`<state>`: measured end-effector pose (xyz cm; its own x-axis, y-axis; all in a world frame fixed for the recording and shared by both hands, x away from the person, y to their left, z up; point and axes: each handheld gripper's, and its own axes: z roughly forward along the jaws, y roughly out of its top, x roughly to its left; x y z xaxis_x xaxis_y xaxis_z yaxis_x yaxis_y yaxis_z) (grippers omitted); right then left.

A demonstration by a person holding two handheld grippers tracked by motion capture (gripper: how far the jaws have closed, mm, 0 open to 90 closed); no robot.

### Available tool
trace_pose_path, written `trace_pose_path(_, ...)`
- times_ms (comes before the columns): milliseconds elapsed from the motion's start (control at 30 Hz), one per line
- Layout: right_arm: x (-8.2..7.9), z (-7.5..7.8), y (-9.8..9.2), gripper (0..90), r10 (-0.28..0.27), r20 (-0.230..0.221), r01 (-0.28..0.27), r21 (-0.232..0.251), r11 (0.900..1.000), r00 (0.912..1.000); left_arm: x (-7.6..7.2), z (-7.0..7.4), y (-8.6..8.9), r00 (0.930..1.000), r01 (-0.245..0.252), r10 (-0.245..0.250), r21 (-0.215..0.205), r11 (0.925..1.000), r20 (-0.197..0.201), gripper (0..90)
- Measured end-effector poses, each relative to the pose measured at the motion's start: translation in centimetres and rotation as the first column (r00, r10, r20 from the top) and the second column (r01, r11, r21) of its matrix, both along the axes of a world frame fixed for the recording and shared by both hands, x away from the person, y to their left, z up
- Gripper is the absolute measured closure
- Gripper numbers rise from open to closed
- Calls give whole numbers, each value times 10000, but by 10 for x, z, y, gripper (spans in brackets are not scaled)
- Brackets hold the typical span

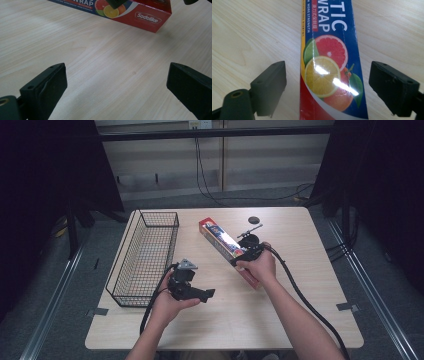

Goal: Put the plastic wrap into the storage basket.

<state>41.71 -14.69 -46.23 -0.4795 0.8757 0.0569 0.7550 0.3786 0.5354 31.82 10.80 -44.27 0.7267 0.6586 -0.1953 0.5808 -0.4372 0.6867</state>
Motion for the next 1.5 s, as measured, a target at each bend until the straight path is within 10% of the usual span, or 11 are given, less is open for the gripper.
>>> trace_pose_path(767,15,-10,2,382,377,-937,-402,-252,9989,9949,3,-3,-2,9998,98,-97,111,9999,-148,32)
trace_pose_path(1500,23,-9,7,404,170,-1509,-255,-548,9982,9884,1,-4,-6,9997,209,-205,237,9995,-160,40)
